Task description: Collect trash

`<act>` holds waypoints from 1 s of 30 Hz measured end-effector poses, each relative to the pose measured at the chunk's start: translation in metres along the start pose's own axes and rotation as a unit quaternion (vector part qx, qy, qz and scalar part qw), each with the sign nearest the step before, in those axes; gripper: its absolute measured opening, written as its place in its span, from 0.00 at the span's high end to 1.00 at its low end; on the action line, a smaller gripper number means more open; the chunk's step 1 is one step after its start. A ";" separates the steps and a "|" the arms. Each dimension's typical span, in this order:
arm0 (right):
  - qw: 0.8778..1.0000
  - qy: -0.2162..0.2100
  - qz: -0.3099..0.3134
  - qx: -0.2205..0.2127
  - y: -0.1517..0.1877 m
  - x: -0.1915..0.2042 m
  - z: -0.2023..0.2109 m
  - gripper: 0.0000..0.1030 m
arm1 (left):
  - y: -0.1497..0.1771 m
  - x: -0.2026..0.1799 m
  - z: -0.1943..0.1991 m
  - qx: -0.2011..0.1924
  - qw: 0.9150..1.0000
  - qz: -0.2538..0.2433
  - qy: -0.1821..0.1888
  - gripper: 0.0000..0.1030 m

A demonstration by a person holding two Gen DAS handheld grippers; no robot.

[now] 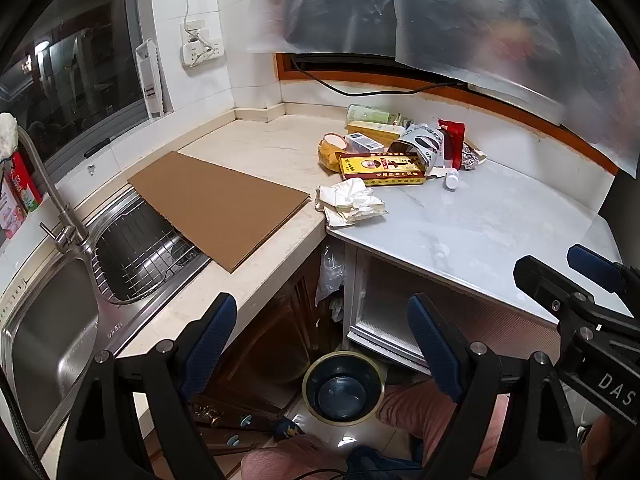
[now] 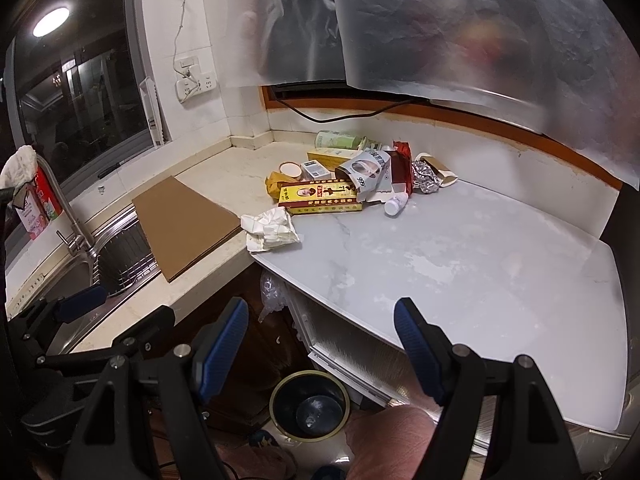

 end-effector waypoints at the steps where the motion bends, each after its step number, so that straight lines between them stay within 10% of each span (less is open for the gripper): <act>1: 1.000 0.000 0.001 0.000 0.000 0.001 0.000 0.26 | 0.000 0.000 0.000 0.000 1.000 0.000 0.000 0.16; 30: 1.000 0.005 -0.010 0.020 -0.022 -0.026 -0.049 0.26 | -0.036 -0.016 -0.059 0.028 0.999 -0.015 0.020 0.16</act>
Point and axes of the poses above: each gripper's, at about its wrist camera, not at the fingertips, and z roughly against the way its jaws point, x to its left, y to its underside, the point moved 4 cm from there along -z, roughly the way its jaws point, and after that the axes turned 3 degrees about x, right-handed, at the moved point
